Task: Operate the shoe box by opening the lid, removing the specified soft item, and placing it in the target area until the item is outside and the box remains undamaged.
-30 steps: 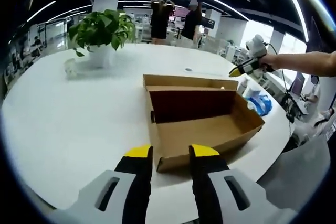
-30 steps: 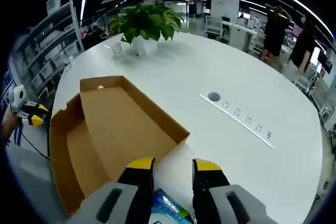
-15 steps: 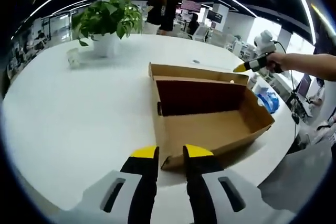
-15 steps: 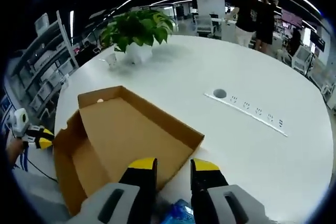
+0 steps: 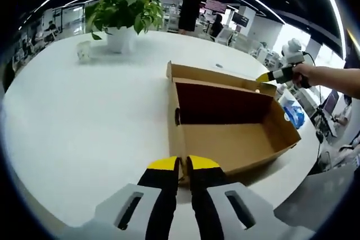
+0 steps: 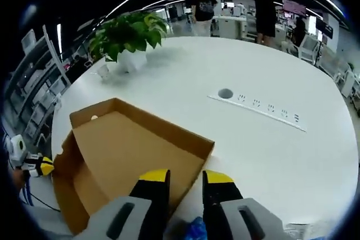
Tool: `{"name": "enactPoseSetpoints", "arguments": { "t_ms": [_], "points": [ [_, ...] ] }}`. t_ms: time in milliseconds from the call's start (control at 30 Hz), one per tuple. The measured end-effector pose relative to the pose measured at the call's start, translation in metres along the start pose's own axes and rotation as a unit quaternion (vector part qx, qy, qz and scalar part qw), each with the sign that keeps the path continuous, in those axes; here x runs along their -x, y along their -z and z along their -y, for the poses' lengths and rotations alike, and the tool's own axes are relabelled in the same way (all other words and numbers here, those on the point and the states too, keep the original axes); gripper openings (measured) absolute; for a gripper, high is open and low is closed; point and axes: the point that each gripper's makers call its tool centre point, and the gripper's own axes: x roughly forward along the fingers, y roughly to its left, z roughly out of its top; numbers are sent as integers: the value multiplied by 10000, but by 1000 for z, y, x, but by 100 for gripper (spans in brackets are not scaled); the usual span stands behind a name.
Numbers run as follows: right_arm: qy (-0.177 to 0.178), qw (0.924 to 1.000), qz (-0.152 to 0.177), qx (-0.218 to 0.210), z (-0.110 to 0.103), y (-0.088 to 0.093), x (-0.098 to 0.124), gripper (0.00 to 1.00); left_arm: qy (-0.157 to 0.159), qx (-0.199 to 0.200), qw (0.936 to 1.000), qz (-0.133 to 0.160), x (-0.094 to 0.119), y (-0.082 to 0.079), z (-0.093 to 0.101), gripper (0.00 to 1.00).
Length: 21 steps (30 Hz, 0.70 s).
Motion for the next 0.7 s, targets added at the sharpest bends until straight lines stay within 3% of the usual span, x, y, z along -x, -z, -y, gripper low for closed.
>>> {"name": "enactPoseSetpoints", "arguments": {
  "t_ms": [300, 700],
  "points": [
    [189, 9997, -18, -135, 4, 5, 0, 5, -20, 0, 10000, 84, -1, 0, -1, 3],
    [221, 9988, 314, -295, 3, 1, 12, 0, 15, 99, 9999, 60, 1, 2, 2, 3]
  ]
}}
